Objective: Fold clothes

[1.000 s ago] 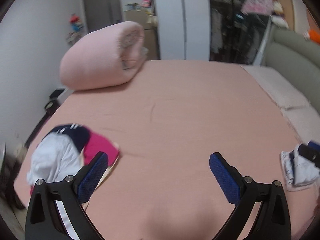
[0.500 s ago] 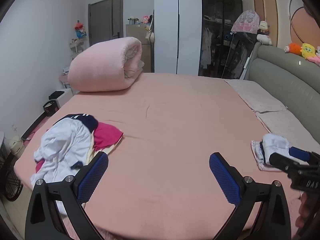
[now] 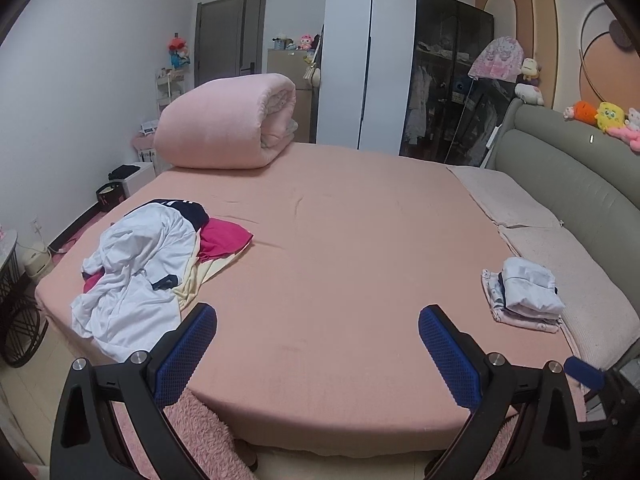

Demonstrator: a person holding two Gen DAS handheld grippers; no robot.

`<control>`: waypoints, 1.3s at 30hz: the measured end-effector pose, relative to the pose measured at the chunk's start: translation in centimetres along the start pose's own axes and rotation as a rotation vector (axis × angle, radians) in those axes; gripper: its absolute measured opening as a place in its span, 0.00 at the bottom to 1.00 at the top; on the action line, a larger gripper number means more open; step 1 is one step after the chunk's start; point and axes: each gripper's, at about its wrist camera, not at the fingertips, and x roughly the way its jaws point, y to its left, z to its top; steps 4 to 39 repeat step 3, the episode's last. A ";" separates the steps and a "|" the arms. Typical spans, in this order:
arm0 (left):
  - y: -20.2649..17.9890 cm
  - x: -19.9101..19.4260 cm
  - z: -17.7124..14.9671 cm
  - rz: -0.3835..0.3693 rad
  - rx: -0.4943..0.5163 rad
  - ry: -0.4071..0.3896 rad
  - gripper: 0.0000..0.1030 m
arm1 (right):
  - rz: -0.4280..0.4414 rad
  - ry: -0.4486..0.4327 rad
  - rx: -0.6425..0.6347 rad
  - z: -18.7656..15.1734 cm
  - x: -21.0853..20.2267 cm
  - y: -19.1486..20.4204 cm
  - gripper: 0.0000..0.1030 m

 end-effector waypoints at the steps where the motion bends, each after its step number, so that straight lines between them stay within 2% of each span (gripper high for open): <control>1: 0.0 -0.1 -0.2 -0.003 -0.004 -0.002 1.00 | -0.007 -0.003 0.001 -0.2 -0.1 0.1 1.00; 3: -0.3 -0.1 -0.8 -0.014 -0.012 0.002 1.00 | -0.027 -0.016 -0.012 -0.3 -0.4 0.3 1.00; 39: -0.3 -0.1 -0.8 -0.014 -0.012 0.002 1.00 | -0.027 -0.016 -0.012 -0.3 -0.4 0.3 1.00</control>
